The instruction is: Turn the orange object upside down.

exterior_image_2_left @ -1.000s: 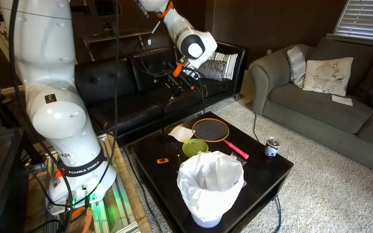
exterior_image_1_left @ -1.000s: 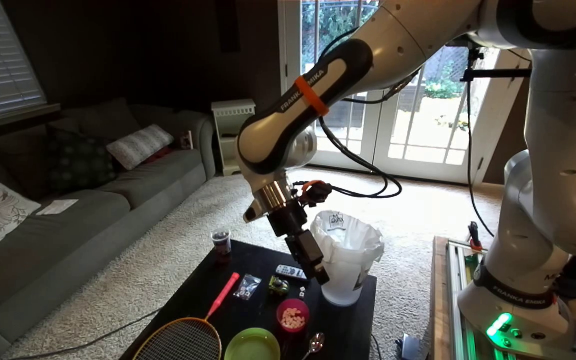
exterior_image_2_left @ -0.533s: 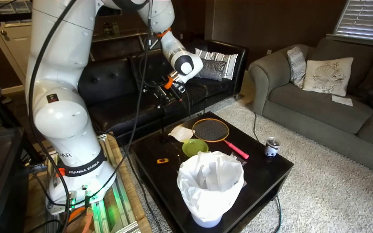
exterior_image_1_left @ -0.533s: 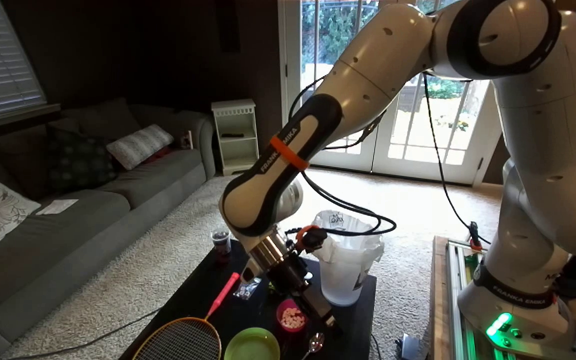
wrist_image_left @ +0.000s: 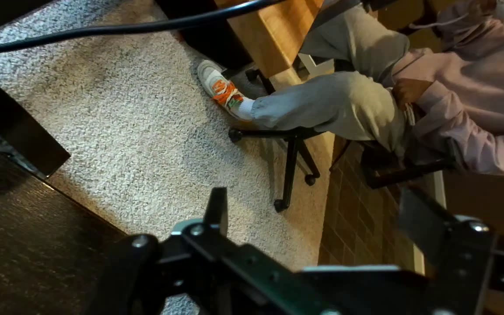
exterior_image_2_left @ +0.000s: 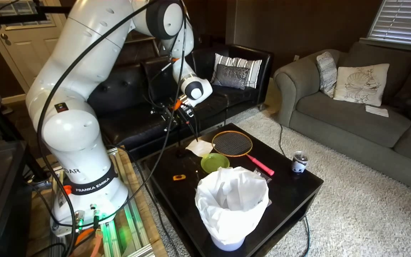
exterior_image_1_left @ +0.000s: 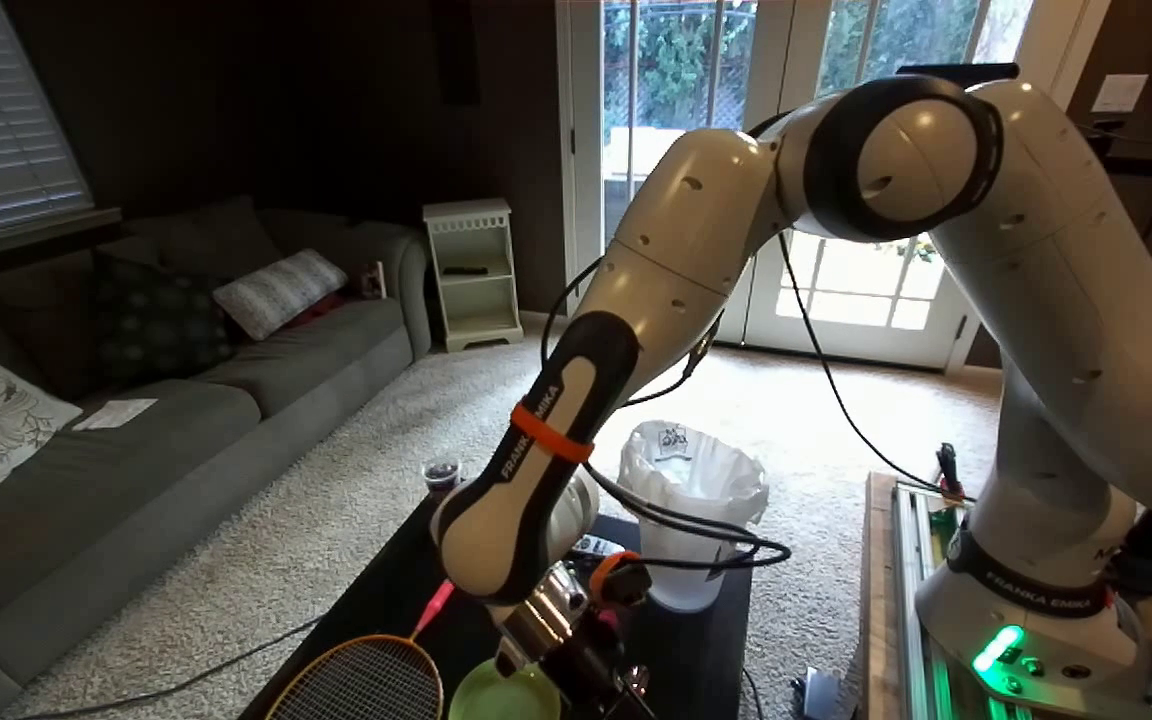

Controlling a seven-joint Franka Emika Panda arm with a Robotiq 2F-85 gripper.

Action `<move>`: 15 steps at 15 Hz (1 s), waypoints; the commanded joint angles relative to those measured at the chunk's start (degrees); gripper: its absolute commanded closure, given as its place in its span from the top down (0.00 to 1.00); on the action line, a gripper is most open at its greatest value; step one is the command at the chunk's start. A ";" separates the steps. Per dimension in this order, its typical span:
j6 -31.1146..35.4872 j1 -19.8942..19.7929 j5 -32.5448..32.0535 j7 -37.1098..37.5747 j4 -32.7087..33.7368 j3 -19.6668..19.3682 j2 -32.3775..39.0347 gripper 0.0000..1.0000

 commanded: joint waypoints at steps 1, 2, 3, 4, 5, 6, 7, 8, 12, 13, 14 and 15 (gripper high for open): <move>5.71 1.27 -0.26 8.22 2.06 0.05 6.28 1.00; 7.71 1.25 -0.42 10.19 1.91 0.12 7.45 1.00; 10.31 1.63 -1.15 12.61 1.59 -0.12 8.30 1.00; 13.36 1.97 -1.95 14.45 1.14 -0.52 9.22 1.00; 15.48 2.21 -2.61 16.57 1.19 -0.70 10.26 1.00; 17.40 2.45 -3.58 17.97 1.60 -0.87 11.63 1.00; 18.08 2.19 -4.20 18.94 2.21 -0.58 12.87 1.00; 16.93 -0.33 -3.95 16.60 0.47 1.18 11.02 1.00; 18.45 -0.21 -4.68 18.26 1.14 1.10 12.99 1.00; 18.45 -0.19 -4.68 18.35 1.33 1.10 13.02 1.00; 18.44 -0.16 -4.69 18.42 1.47 1.10 13.02 1.00; 18.44 -0.15 -4.69 18.45 1.53 1.09 13.02 1.00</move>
